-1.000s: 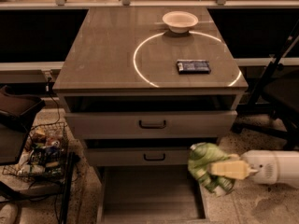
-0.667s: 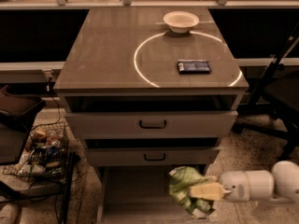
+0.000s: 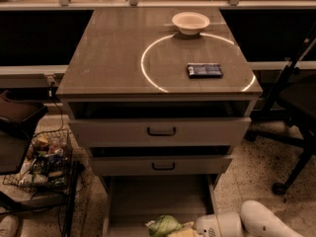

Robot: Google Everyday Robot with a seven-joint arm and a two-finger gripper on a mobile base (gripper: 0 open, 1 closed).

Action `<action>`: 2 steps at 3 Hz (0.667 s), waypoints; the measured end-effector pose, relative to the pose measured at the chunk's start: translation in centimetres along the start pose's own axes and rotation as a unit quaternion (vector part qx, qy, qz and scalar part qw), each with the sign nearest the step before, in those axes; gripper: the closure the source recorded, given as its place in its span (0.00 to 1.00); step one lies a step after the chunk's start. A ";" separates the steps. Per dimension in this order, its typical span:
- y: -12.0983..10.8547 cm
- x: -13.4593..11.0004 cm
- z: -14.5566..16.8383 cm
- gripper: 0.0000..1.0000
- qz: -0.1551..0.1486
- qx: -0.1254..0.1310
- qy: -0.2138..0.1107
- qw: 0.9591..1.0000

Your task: Place green jalapeno chip bag into bottom drawer

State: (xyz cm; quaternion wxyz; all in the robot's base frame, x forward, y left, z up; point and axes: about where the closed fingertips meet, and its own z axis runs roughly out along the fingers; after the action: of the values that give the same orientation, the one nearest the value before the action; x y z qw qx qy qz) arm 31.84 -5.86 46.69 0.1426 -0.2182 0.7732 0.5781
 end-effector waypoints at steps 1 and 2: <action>-0.2 -0.2 0.2 1.00 -0.001 0.003 -0.002 1.000; -3.6 -0.3 1.9 1.00 0.034 0.017 -0.015 0.999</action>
Offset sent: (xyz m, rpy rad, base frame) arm 0.0355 0.0185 -0.0534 -0.0222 0.0878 -0.1194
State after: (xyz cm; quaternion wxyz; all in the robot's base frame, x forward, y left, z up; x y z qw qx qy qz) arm 33.82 -4.81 43.32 0.1381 -0.1803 0.7875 0.5730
